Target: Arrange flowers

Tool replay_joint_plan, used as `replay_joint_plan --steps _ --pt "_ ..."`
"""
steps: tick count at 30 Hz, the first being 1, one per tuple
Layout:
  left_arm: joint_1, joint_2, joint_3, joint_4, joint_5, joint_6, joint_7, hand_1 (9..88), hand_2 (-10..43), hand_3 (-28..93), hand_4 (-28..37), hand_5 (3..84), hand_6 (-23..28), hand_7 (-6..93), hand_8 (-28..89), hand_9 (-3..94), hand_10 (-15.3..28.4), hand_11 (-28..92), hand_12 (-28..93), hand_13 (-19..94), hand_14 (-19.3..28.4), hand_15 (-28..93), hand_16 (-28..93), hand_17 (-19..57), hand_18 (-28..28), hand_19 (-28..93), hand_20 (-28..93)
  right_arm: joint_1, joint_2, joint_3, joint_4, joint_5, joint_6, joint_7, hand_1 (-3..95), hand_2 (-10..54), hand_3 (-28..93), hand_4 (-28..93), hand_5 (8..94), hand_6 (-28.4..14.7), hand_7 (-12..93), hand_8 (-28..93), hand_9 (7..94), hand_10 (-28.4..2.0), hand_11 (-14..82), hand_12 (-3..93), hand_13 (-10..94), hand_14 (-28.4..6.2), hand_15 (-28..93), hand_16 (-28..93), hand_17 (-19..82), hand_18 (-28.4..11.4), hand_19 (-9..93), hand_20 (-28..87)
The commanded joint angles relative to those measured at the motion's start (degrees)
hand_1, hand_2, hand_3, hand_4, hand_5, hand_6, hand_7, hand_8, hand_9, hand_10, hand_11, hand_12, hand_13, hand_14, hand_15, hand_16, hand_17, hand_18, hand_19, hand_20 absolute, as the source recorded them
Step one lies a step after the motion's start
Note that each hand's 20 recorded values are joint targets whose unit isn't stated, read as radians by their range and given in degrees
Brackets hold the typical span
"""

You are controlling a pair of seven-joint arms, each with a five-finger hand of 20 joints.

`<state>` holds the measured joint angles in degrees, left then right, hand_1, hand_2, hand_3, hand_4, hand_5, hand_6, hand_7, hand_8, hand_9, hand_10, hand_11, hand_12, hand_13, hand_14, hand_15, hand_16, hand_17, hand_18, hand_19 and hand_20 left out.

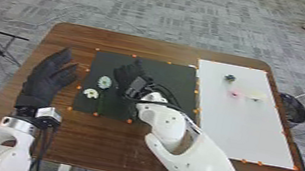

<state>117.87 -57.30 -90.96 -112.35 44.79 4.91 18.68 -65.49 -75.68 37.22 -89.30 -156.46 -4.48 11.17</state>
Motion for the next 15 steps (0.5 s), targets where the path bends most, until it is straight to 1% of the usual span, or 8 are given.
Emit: replay_joint_plan --steps 1,4,5,9,11,13,15 --pt "-0.72 -0.21 0.15 0.34 0.16 -1.29 -0.24 22.6 -5.6 65 -28.3 25.6 1.7 20.2 -11 21.9 10.0 12 21 19 13.1 18 7 -11.9 21.3 43 9 -1.25 -1.70 -0.62 0.11 -1.37 1.34 0.09 46.8 -9.5 84 -23 75.4 2.5 39 -1 90.2 -2.5 17.2 52.3 76 -1.9 60 44 24 -19.0 76 46" --pt "-0.72 -0.39 0.12 0.30 0.33 -1.50 -0.27 22.7 -5.5 65 -28.3 25.6 1.7 20.2 -10 21.9 10.0 12 20 19 13.1 18 7 -11.9 21.3 43 9 -1.39 -1.64 -0.51 1.03 -2.48 1.40 0.16 46.8 -9.5 84 -23 75.1 2.5 39 -1 90.2 -2.5 17.0 52.2 76 -1.9 60 44 24 -19.0 76 46" --pt "-0.85 -0.48 0.09 0.39 0.44 -1.80 -0.41 22.7 -5.4 65 -28.3 25.6 1.7 20.2 -11 21.9 10.0 12 20 19 13.1 18 7 -11.9 21.3 43 9 -1.30 -1.51 -0.53 1.22 -2.61 1.65 0.39 46.8 -9.5 84 -23 75.1 2.5 39 -1 90.2 -2.5 17.0 52.2 76 -1.9 60 44 24 -19.0 76 46" --pt "-0.57 -0.32 0.04 0.30 0.20 -1.33 -0.41 22.6 -5.6 65 -28.3 25.6 1.7 20.1 -10 21.9 10.0 12 21 19 13.2 18 7 -11.9 21.3 43 9 -1.13 -1.65 -0.27 2.02 -4.09 2.19 0.74 46.9 -9.5 84 -23 74.4 2.5 39 0 89.7 -2.5 17.0 52.6 75 -1.9 60 45 24 -19.1 76 46" --pt "-0.26 -0.29 -0.15 0.15 0.13 -1.46 -0.38 22.7 -5.6 65 -28.3 25.6 1.7 20.0 -10 21.9 10.0 12 21 19 13.3 18 7 -11.9 21.3 43 9 -1.02 -1.66 -0.03 2.18 -3.50 2.15 0.92 46.9 -9.5 84 -23 73.5 2.4 39 0 88.9 -2.7 16.8 52.8 75 -1.8 61 45 23 -19.0 76 46" --pt "-0.28 -0.28 -0.19 0.17 0.19 -1.65 -0.51 22.7 -5.6 65 -28.3 25.6 1.8 19.9 -10 21.9 10.0 12 21 19 13.2 18 7 -11.9 21.3 43 9 -0.88 -1.81 0.20 2.49 -3.23 2.97 1.21 46.4 -9.5 83 -24 72.8 2.3 39 0 88.2 -2.7 16.9 52.7 74 -1.8 61 46 23 -18.9 76 46" --pt "-0.33 -0.32 -0.12 0.15 0.25 -1.52 -0.65 22.7 -5.6 65 -28.3 25.6 1.8 19.9 -10 21.9 10.0 12 20 19 13.2 18 7 -11.9 21.3 43 9 -0.71 -1.89 0.21 2.65 -3.35 3.82 1.40 46.3 -9.5 83 -25 72.4 2.3 39 0 88.0 -2.8 17.1 52.6 74 -1.9 61 46 23 -18.8 76 47"
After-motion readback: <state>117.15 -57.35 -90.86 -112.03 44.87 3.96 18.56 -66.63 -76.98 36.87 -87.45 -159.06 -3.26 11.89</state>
